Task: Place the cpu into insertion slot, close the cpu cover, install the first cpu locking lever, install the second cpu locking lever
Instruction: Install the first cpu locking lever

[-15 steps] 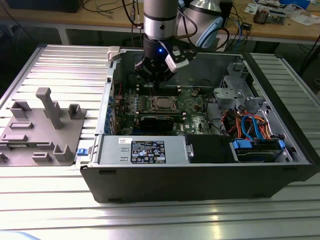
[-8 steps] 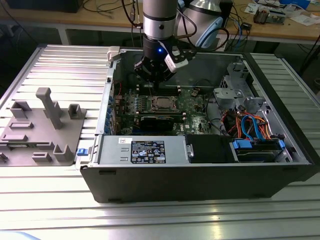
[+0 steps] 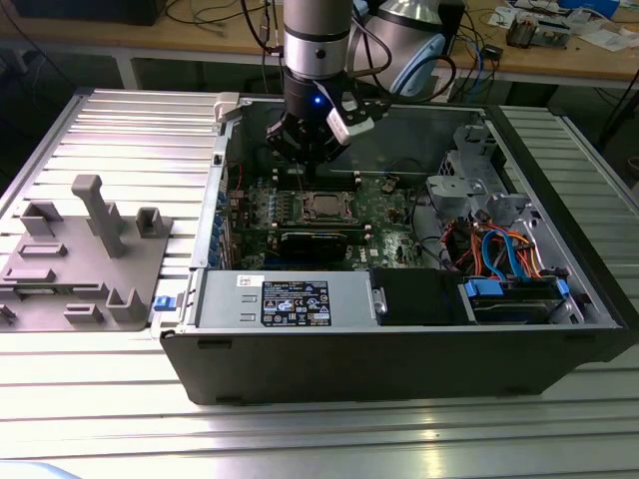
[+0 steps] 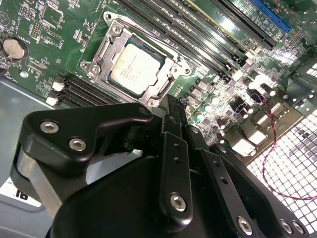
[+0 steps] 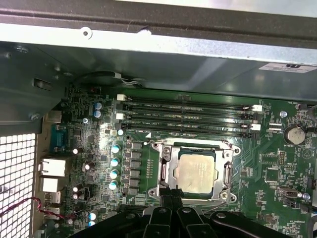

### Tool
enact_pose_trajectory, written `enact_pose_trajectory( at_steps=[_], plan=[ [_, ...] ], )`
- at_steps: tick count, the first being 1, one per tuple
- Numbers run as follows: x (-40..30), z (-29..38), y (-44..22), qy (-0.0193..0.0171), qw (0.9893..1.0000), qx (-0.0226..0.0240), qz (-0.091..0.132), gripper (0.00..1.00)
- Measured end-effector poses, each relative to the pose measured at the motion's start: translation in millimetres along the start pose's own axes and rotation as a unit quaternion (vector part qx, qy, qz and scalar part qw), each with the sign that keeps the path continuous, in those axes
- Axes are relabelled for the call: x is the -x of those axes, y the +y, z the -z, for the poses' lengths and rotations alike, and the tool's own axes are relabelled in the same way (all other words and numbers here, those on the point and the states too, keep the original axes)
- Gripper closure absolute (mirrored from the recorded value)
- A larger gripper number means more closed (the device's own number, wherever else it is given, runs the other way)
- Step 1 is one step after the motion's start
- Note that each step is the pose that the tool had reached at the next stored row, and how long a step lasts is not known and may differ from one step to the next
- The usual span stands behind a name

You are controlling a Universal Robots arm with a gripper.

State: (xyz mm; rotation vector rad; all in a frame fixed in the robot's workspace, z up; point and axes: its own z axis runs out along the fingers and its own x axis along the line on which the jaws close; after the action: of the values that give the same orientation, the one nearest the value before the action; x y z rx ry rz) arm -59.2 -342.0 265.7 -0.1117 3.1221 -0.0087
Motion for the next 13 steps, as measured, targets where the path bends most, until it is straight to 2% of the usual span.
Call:
enact_pose_trajectory(
  at_steps=[6,13],
  plan=[
    [-0.7,-0.1,1.3,-0.0001,1.0000,0.0008,0.000,0.89],
    [-6.4,0.0,1.8,-0.0003,1.0000,0.0031,0.000,0.89]
  ],
)
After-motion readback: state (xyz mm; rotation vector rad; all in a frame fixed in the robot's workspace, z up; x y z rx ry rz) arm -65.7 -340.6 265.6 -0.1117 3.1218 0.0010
